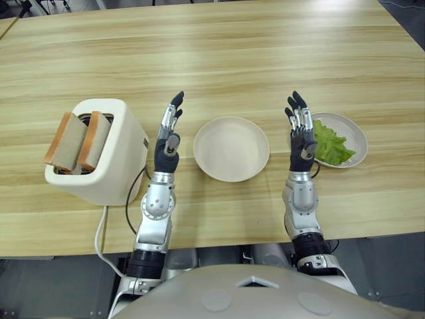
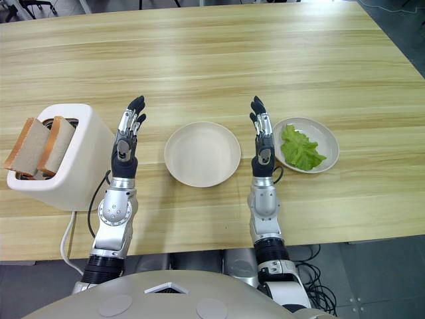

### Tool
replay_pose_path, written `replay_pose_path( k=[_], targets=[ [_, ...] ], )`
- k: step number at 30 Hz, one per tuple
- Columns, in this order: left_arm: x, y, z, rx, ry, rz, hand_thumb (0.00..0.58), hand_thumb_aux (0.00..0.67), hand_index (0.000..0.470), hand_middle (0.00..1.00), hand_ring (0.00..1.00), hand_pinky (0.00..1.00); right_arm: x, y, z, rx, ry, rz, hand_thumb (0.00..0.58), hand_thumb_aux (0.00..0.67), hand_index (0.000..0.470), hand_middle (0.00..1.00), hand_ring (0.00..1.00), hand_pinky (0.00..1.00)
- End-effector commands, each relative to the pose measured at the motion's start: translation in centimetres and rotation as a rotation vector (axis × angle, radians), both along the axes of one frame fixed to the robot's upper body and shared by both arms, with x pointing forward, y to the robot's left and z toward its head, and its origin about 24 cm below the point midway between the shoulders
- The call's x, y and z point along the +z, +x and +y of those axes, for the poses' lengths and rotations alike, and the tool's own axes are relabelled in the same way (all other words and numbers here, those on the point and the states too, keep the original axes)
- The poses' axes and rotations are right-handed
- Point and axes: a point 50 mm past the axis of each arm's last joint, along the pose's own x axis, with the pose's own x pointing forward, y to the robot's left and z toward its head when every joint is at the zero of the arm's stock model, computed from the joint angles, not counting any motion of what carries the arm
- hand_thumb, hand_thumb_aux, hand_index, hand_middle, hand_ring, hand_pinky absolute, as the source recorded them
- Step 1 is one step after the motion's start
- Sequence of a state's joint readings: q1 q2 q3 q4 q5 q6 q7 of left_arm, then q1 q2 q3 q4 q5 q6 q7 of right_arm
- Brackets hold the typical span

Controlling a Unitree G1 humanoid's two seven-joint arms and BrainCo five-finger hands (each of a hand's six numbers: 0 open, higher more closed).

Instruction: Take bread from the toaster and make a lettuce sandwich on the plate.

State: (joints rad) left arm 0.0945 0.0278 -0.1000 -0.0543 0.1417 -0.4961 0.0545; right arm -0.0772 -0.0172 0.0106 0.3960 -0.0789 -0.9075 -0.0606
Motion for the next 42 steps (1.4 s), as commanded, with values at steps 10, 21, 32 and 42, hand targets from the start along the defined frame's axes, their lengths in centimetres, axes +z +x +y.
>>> replay_pose_path(
  k=[10,21,32,42],
  targets=[
    [9.7,-3.8,4.4,0.124,0.192,-0.355,0.000,0.000,0.000,0.00,0.00,0.00,-0.1,0.0,-0.5,-0.015,0.006,-0.001,0.000,0.000,0.000,0.00,0.00,0.00],
    [10.1,-6.2,17.8,0.721,0.980,0.107,0.000,0.000,0.000,0.00,0.00,0.00,-0.3,-0.3,-0.2,-0.014,0.016,0.005,0.000,0.000,0.000,0.00,0.00,0.00],
    [5.3,-7.0,21.2,0.804,1.118,0.457,0.000,0.000,0.000,0.00,0.00,0.00,0.1,0.1,-1.8,-0.055,-0.012,-0.010,0.000,0.000,0.000,0.00,0.00,0.00],
    [5.4,-7.2,22.3,0.893,1.082,0.510,0.000,0.000,0.000,0.00,0.00,0.00,0.1,0.0,-1.7,-0.058,-0.012,-0.012,0.000,0.000,0.000,0.00,0.00,0.00]
  ],
)
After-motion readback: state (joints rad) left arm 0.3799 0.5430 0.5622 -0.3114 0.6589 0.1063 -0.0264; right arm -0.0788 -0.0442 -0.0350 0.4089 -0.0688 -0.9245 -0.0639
